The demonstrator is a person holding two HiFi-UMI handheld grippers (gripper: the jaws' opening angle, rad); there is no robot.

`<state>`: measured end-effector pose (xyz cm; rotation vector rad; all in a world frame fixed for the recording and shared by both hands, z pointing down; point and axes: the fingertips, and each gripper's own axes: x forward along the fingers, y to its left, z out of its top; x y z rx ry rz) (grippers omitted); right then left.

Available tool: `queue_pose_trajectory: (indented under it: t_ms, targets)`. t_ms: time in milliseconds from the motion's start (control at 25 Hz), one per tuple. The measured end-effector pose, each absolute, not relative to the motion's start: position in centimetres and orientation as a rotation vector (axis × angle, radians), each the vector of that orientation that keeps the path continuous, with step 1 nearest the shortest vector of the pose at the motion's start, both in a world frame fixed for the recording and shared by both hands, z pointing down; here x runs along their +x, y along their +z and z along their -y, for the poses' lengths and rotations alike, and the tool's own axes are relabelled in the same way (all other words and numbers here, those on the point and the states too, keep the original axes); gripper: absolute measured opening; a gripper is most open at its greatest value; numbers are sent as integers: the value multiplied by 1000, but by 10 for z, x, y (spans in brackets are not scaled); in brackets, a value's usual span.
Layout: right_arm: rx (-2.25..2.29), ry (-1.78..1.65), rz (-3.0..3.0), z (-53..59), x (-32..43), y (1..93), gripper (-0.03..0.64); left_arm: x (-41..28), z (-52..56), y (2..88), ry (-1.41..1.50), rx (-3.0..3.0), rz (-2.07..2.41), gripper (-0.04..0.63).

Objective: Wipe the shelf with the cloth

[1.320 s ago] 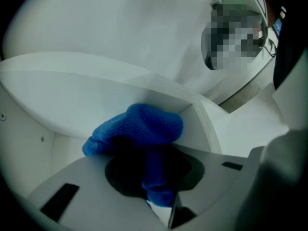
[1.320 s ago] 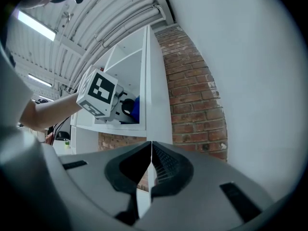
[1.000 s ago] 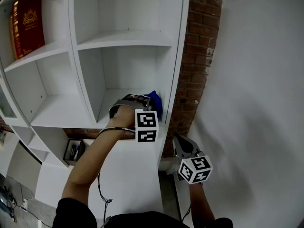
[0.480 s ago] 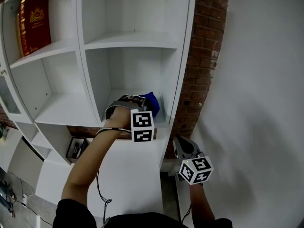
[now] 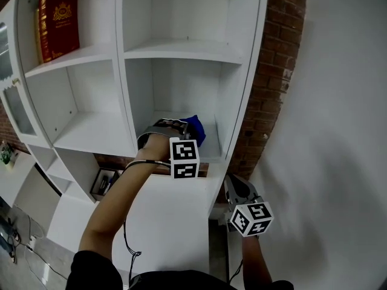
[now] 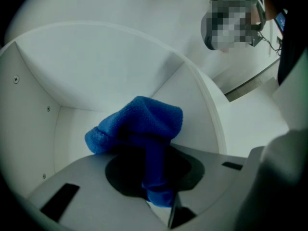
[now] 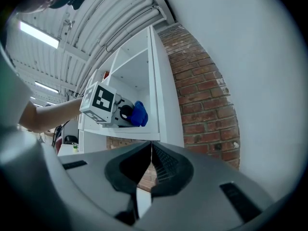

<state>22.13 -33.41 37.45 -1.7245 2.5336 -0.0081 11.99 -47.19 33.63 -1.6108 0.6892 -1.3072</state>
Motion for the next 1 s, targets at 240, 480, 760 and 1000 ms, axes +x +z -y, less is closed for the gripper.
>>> queue_pose_trajectory:
  t_ms: [240, 480, 760, 1000]
  targets:
    - [-1704, -29, -2541, 338, 212, 379, 20, 106, 477, 336, -1330, -1604, -716, 87]
    - [-1693, -38, -2549, 343, 207, 381, 20, 94, 480, 337, -1344, -1611, -757, 87]
    - [-1672, -58, -2568, 348, 195, 386, 20, 80, 483, 337, -1359, -1601, -797, 86]
    - [-1663, -65, -2581, 347, 187, 388, 20, 67, 486, 336, -1375, -1586, -826, 86]
